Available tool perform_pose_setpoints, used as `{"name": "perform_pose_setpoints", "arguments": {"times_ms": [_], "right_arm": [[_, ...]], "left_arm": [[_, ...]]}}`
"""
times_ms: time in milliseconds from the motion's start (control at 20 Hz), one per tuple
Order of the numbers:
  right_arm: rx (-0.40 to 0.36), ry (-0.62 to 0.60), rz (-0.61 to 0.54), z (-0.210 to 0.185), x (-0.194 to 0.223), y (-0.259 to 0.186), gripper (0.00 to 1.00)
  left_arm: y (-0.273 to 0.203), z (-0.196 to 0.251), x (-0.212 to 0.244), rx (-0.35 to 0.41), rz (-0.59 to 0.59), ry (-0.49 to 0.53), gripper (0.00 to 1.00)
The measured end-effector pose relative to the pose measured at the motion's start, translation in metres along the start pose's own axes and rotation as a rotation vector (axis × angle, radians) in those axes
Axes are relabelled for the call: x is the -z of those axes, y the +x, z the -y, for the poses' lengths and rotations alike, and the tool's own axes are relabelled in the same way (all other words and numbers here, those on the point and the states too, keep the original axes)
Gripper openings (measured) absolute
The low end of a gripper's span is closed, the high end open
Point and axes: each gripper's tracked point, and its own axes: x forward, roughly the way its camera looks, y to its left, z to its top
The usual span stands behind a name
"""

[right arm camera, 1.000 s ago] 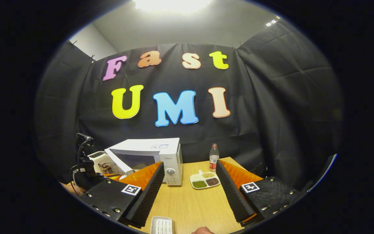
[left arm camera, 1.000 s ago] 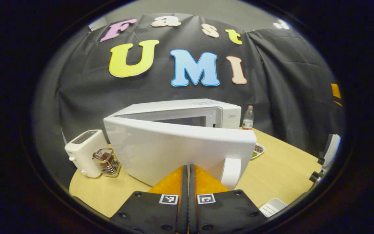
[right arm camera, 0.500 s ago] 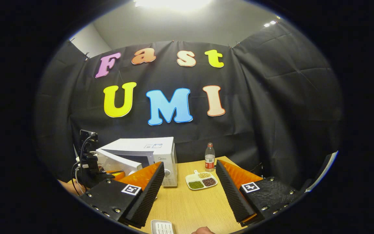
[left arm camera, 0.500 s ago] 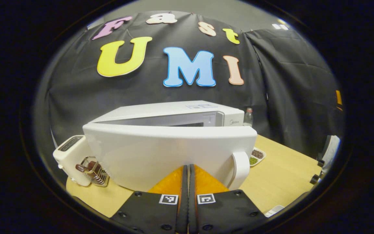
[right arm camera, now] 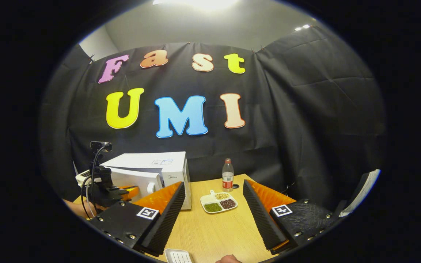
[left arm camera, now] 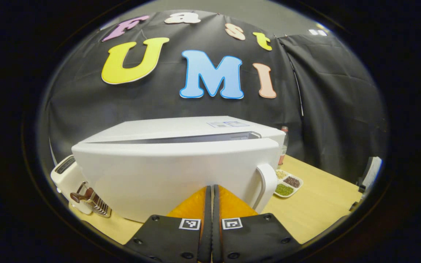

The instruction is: Open the microwave oven with the left hand, put the food in, and close the microwave oven.

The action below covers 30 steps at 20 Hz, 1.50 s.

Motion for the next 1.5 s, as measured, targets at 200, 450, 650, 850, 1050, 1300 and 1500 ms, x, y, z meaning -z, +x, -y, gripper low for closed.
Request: {"name": "perform_pose_setpoints", "arguments": {"times_ms": [200, 450, 650, 850, 1050, 1300, 1500], "right_arm": [[-0.001, -0.004, -0.004, -0.002, 0.001, 0.004, 0.96], [0.004, -0.005, -0.001, 0.0, 0.003, 0.013, 0.96], [-0.015, -0.008, -0.011, -0.003, 0.006, 0.014, 0.96], [-0.062, -0.006, -0.008, -0.015, 0.002, 0.009, 0.96], [-0.145, -0.01, 0.019, -0.026, -0.009, 0.002, 0.96], [-0.251, -0.028, 0.053, -0.025, -0.019, -0.021, 0.96], [-0.307, -0.017, 0.071, -0.017, -0.025, -0.041, 0.96]], "left_arm": [[0.016, -0.006, -0.007, -0.016, 0.009, -0.017, 0.07], [0.021, -0.007, -0.006, -0.018, 0.021, -0.038, 0.07], [0.031, -0.003, -0.008, -0.021, 0.015, -0.083, 0.1], [0.012, 0.004, -0.03, -0.061, 0.051, -0.049, 0.07], [-0.039, 0.011, -0.065, -0.098, 0.135, -0.022, 0.07], [-0.112, 0.018, -0.09, -0.185, 0.205, -0.023, 0.07], [-0.17, 0.026, -0.097, -0.257, 0.238, -0.017, 0.07]]}}
